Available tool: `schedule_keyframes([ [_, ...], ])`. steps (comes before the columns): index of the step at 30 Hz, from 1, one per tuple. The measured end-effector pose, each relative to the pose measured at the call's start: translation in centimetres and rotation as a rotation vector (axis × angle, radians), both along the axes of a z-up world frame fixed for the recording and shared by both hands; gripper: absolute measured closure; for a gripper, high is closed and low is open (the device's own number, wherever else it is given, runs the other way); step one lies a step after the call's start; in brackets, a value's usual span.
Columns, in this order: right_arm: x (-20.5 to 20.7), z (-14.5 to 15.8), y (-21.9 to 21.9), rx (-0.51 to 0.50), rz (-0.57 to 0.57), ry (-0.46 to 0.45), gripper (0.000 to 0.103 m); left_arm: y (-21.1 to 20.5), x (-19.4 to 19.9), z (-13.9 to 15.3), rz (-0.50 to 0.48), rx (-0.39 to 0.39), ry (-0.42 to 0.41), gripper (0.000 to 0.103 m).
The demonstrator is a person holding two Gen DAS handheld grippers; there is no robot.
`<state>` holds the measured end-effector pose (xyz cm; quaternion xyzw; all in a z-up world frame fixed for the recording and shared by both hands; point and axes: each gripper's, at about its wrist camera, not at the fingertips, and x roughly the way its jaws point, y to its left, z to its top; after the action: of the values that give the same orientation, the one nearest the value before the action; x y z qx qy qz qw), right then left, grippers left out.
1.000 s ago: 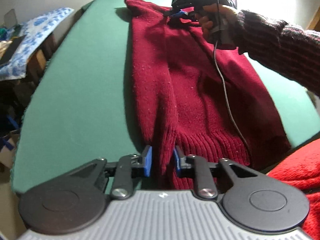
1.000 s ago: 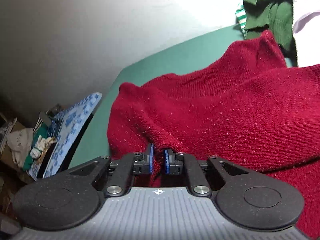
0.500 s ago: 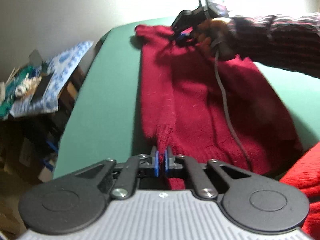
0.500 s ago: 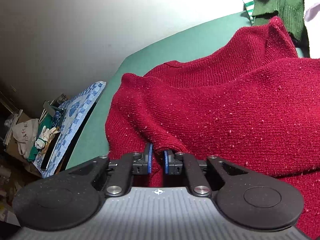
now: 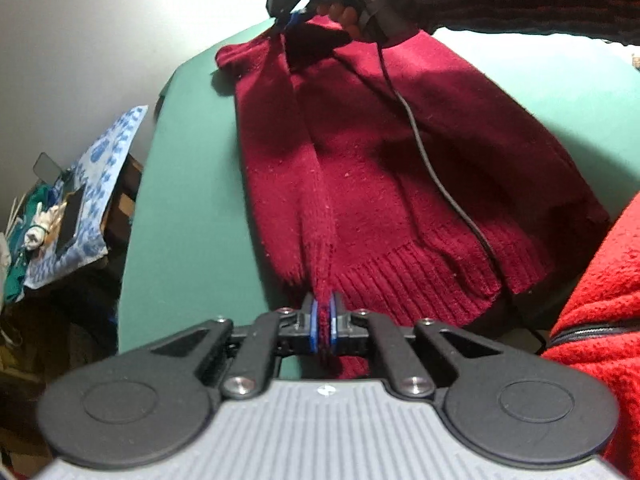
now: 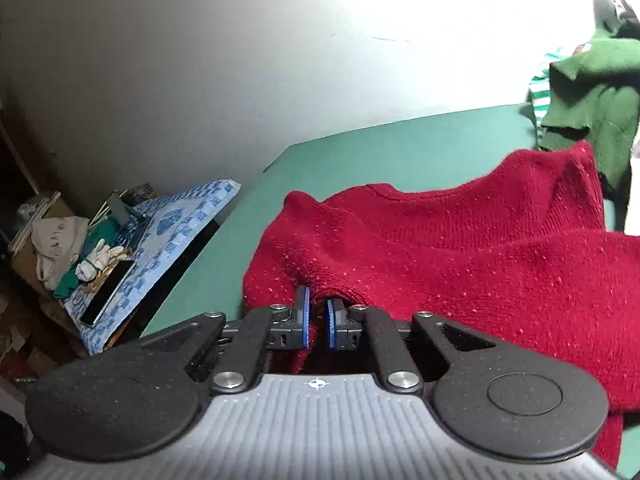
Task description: Fold clothes
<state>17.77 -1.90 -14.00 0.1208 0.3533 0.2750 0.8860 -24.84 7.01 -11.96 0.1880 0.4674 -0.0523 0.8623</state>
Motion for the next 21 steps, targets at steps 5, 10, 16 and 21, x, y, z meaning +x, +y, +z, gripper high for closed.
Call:
schedule_keyframes([
  [5,0.5,-1.5,0.4,-0.060,-0.006,0.028,0.095,-0.5,0.7,-1.1,-0.020,-0.064,0.050,0.100],
  [10,0.0,-0.9,-0.3,-0.026,-0.016,-0.004,0.095,-0.9,1.0,-1.0,-0.035,-0.062,0.060,0.101],
  [16,0.5,-0.9,-0.3,-0.035,-0.020,-0.019,0.096,-0.9,1.3,-1.5,-0.050,-0.093,0.081,0.101],
  [21,1.0,-2.3,-0.4,-0.061,-0.019,0.015,0.097,-0.6,1.4,-1.7,-0.062,-0.109,0.088,0.101],
])
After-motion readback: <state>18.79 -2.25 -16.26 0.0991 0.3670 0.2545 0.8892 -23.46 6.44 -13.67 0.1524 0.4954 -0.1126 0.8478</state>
